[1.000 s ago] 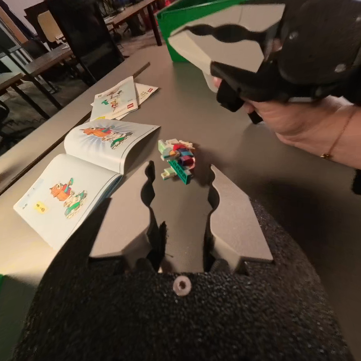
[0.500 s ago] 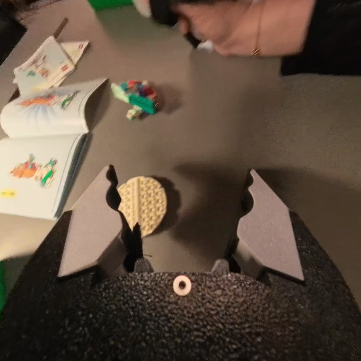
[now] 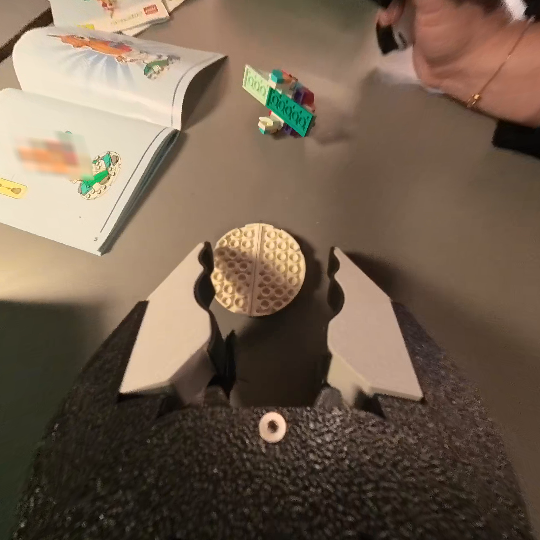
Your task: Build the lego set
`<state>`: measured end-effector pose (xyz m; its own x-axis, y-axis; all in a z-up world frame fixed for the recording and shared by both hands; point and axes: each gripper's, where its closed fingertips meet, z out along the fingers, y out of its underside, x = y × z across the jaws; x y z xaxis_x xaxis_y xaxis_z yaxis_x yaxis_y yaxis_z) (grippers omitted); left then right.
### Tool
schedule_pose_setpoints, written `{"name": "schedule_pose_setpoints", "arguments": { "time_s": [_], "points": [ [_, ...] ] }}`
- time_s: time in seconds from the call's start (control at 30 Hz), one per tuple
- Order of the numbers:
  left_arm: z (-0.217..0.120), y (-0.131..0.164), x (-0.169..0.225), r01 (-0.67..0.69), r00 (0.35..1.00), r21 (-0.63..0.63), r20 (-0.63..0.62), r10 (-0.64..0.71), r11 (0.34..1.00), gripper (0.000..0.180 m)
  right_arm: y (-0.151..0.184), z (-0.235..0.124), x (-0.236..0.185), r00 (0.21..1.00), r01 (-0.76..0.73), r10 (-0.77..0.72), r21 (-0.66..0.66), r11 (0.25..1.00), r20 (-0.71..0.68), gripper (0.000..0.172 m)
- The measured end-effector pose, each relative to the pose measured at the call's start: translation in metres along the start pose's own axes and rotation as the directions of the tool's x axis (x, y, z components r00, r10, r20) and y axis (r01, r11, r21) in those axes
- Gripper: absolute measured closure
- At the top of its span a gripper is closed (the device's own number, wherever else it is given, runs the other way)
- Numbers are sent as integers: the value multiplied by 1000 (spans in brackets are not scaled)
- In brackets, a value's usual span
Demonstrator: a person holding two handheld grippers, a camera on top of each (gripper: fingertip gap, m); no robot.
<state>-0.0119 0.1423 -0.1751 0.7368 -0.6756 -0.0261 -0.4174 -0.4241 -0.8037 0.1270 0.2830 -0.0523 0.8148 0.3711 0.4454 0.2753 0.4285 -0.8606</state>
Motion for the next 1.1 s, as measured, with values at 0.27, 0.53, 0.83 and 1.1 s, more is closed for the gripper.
{"name": "schedule_pose_setpoints", "arguments": {
  "time_s": [0.27, 0.53, 0.83, 1.1],
  "points": [
    [0, 2, 0, -34, 999, -11, 3, 34, 999, 125, -83, -39, -85, 943, 147, -230, 318, 937, 241, 170],
    [-11, -11, -7, 77, 996, 99, -60, -71, 992, 166, -33, -86, -211, 475, 416, -559, 386, 823, 679, 145],
    [-66, -57, -72, 21, 940, 523, 281, -196, 852, 166, -15, -68, -244, 422, 453, -536, 342, 823, 731, 157],
    [-87, -66, -79, -94, 904, 573, 391, -171, 814, 170, 7, -30, -237, 411, 648, -582, 224, 728, 702, 170]
  ]
}}
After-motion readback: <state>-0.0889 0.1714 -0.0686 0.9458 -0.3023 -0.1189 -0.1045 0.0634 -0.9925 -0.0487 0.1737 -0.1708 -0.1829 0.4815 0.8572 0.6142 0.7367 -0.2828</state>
